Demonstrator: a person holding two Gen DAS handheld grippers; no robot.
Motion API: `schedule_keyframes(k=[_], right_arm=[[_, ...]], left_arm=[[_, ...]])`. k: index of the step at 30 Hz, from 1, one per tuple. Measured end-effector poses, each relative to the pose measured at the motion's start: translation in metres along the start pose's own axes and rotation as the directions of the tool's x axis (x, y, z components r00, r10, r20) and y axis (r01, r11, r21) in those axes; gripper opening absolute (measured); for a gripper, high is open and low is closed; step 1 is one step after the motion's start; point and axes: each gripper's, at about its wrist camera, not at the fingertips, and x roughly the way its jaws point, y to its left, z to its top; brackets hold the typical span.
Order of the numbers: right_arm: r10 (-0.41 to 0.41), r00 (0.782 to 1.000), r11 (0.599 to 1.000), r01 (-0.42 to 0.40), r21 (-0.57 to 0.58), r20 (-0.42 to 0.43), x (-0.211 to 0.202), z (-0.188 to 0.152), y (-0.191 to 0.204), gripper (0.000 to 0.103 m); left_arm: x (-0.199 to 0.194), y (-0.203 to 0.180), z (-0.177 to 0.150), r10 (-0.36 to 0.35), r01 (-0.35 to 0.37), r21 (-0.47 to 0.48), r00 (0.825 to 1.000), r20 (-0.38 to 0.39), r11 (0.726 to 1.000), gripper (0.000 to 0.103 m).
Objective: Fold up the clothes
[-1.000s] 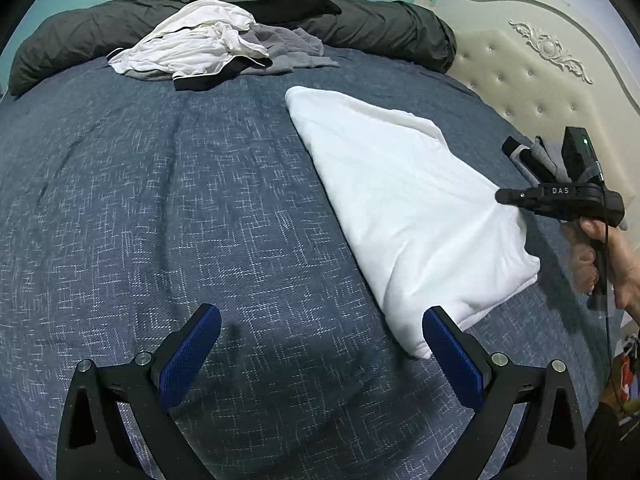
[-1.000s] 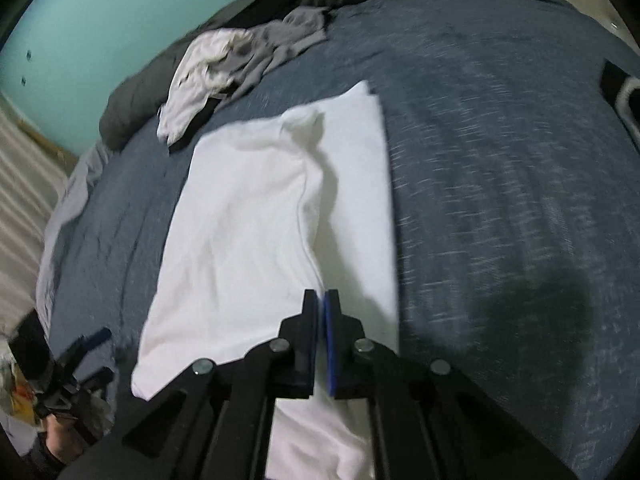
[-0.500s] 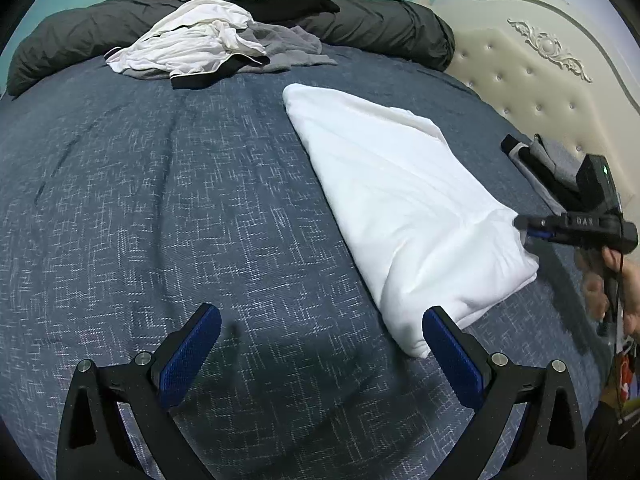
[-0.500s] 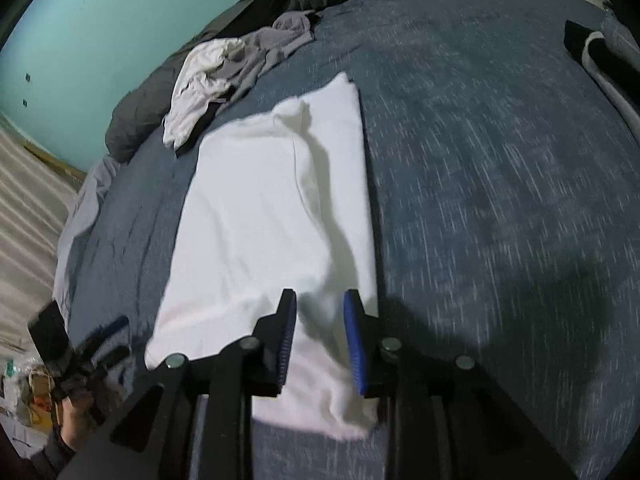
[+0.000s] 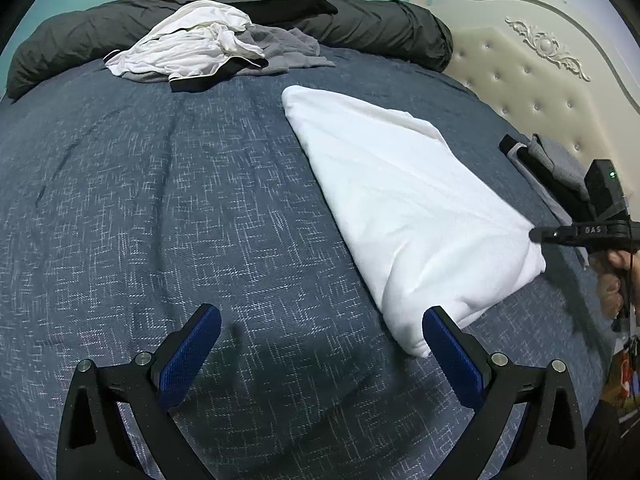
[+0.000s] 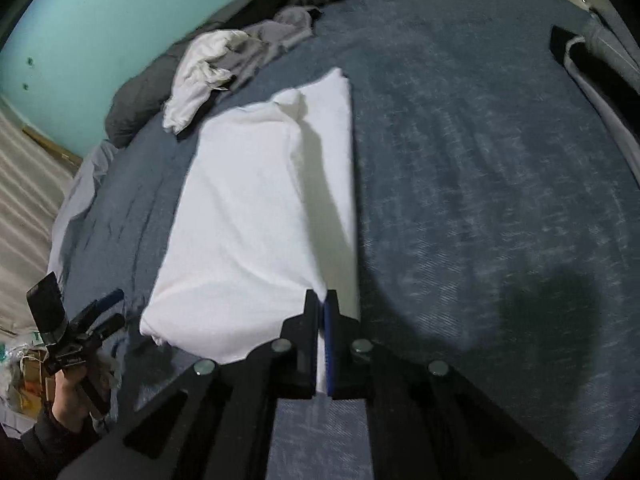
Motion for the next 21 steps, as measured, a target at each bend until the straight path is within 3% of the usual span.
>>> schedule_keyframes(k=[5,9,12,15,20,21], right_arm=[[0.013,0.999,0.998,-0.01,0.063,-0.043,0.013,-0.002,-0.013,0.002],[0.032,0.999,0.995,-0.031,0.098,-0.008,0.007,-0.012,-0.016,0.005],[0.047,0.999,0.991,-0.048,0.122,0.015,0.002,-0.02,-0.018,0.013],[0.049,0.999,0.992,-0.049,0.115,0.002,0.002,-0.025,-0.015,0.015],[0.031,0.999,0.996,-0.029,0.085,-0.028,0.009,-0.035,-0.012,0.015],[0.021,0.999,0.997,-0.019,0.07,-0.031,0.01,-0.037,-0.01,0.009]], left_arm=[[0.0,-0.001,0.0,0.002,-0.002,0.002,1.0,-0.002,1.0,0.103],[-0.001,0.0,0.0,0.0,0.0,0.002,1.0,0.001,1.0,0.103],[0.0,0.0,0.001,0.0,0.0,0.0,1.0,0.001,1.0,0.103],[0.003,-0.001,0.002,0.0,0.0,0.006,1.0,-0.003,1.0,0.103],[0.01,-0.006,0.003,0.008,-0.007,0.022,1.0,-0.014,1.0,0.103],[0.012,-0.006,0.003,0.009,-0.008,0.023,1.0,-0.019,1.0,0.103]])
